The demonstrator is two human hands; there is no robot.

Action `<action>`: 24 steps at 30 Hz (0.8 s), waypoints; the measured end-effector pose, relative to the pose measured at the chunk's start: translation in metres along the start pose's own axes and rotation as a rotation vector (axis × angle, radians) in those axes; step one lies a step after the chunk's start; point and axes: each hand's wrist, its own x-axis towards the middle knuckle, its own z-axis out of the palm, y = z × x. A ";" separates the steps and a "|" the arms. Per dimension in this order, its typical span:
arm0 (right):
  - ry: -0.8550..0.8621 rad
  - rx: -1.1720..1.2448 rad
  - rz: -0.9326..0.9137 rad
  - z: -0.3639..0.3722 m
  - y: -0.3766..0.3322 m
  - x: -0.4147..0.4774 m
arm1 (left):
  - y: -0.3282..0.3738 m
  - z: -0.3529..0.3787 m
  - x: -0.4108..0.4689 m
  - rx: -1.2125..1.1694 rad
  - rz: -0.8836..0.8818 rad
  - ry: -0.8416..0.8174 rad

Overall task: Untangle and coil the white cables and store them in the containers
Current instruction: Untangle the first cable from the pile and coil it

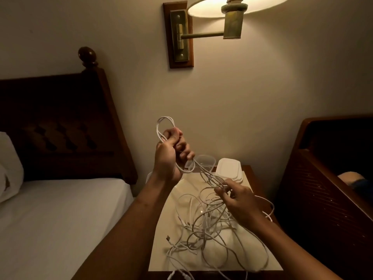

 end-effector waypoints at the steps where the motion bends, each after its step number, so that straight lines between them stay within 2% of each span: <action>1: -0.016 0.012 0.000 0.000 0.001 0.001 | -0.002 -0.004 0.000 0.131 0.019 -0.013; 4: -0.025 0.060 0.032 -0.003 0.002 0.005 | -0.009 -0.015 -0.004 0.600 0.058 -0.133; 9: 0.043 0.101 -0.014 -0.009 -0.005 0.012 | -0.022 -0.030 -0.007 1.217 -0.068 -0.352; 12: 0.019 0.107 -0.064 -0.008 -0.014 0.015 | -0.033 -0.031 -0.011 1.514 -0.103 -0.451; 16: -0.076 0.058 -0.093 -0.013 -0.020 0.012 | -0.031 -0.032 -0.005 1.587 -0.052 -0.426; 18: -0.105 0.106 -0.086 -0.016 -0.021 0.011 | -0.027 -0.035 -0.002 1.588 -0.026 -0.398; 21: 0.013 0.239 -0.007 -0.018 -0.028 0.015 | -0.024 -0.034 -0.004 1.604 -0.028 -0.457; 24: 0.216 0.219 0.071 -0.015 -0.030 0.027 | -0.025 -0.033 -0.011 1.698 -0.034 -0.567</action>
